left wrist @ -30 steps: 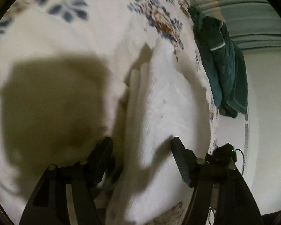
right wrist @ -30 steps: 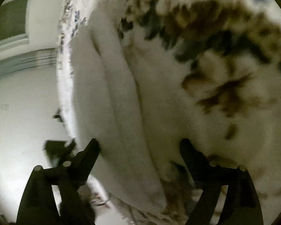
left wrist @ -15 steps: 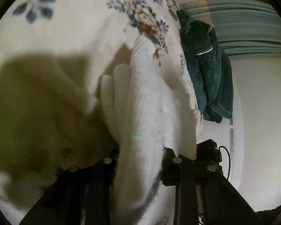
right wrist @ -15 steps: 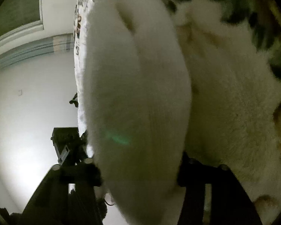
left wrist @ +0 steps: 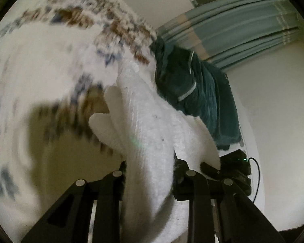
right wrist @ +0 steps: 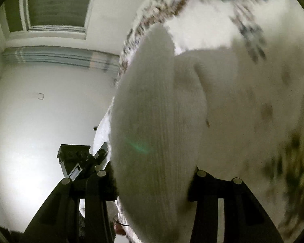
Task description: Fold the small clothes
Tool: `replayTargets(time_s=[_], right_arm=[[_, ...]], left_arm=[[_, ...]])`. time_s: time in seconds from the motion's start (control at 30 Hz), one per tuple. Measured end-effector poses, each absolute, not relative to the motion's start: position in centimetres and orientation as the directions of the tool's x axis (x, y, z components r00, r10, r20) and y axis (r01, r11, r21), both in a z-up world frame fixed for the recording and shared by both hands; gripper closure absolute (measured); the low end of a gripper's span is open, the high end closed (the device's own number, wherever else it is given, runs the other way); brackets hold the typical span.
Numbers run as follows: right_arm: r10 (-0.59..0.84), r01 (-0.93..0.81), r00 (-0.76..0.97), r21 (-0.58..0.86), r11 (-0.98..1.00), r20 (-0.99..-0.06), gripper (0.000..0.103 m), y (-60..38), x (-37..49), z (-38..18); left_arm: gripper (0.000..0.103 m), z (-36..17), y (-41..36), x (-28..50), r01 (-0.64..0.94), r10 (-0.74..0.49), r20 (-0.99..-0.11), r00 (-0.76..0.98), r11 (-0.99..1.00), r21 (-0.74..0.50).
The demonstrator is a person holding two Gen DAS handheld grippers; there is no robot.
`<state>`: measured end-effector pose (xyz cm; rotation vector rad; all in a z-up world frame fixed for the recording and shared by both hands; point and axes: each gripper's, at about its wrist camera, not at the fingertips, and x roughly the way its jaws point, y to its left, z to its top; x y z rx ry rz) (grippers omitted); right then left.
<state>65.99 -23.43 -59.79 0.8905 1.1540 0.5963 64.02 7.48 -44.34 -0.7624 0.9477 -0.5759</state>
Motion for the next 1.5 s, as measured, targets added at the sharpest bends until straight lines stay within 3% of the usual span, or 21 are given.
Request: replayTargets(time_s=[0.17,0.37,0.53,0.6,0.63,0.7,0.77,0.8,0.83,0.87,0.9,1.13,1.5], right_arm=[[0.769,0.064,0.331,0.826,0.560,-0.547,0.056,-23.0,72.2,-62.7],[0.726,0.156,0.264,0.771,0.617,-0.634,0.055,-23.0,75.4,-69.8],[0.723,0.219,0.215,0.753,0.620,-0.657,0.036,-23.9,74.7,-71.7],[0.677,0.208,0.200,0.706,0.677,-0.708,0.034,-23.4,74.3,-70.8],[0.636,0.201,0.190,0.664,0.720,-0.748,0.022,-23.2,74.1,-70.2],[0.520,0.172,0.190,0.550,0.817,-0.833,0.014,-22.7,73.9,-68.7],[0.367,0.138,0.221,0.401,0.905,-0.904,0.009,-21.8,72.9,-66.6],[0.320,0.135,0.230,0.356,0.925,-0.919,0.001,-21.4,72.8,-65.7],[0.242,0.131,0.245,0.279,0.951,-0.939,0.000,-20.9,72.6,-64.7],[0.165,0.119,0.266,0.202,0.972,-0.950,0.000,-20.2,71.9,-63.8],[0.103,0.113,0.274,0.138,0.984,-0.956,0.000,-20.0,70.8,-63.1],[-0.168,0.124,0.334,-0.134,0.983,-0.928,0.000,-19.4,65.0,-57.4],[-0.214,0.164,0.409,-0.159,0.974,-0.887,0.000,-18.0,55.4,-44.2]], left_arm=[[0.080,-47.0,6.8,69.9,0.100,-0.695,-0.555,0.458,0.660,-0.744],[0.079,-54.9,5.0,73.3,0.074,-0.643,-0.697,0.318,0.749,-0.658],[0.064,-56.1,5.4,71.9,0.001,-0.611,-0.731,0.304,0.767,-0.641],[0.053,-55.6,5.8,71.1,-0.034,-0.543,-0.779,0.315,0.813,-0.581],[0.049,-55.3,5.8,70.7,-0.044,-0.506,-0.799,0.325,0.836,-0.548],[0.031,-54.1,5.4,69.7,-0.054,-0.365,-0.856,0.367,0.910,-0.411],[0.028,-52.8,4.7,68.8,-0.058,-0.236,-0.881,0.411,0.957,-0.284],[0.026,-52.0,4.2,68.1,-0.058,-0.170,-0.885,0.434,0.975,-0.216],[0.020,-51.7,3.9,67.7,-0.057,-0.126,-0.886,0.445,0.984,-0.168],[0.007,-51.2,3.4,67.2,-0.056,-0.080,-0.885,0.458,0.991,-0.119],[0.003,-50.5,2.7,66.4,-0.052,-0.030,-0.881,0.472,0.997,-0.062],[0.000,-47.7,0.9,63.7,-0.045,0.048,-0.871,0.489,0.999,0.030],[0.000,-36.2,-0.2,55.4,-0.066,0.033,-0.846,0.532,0.998,-0.003]])
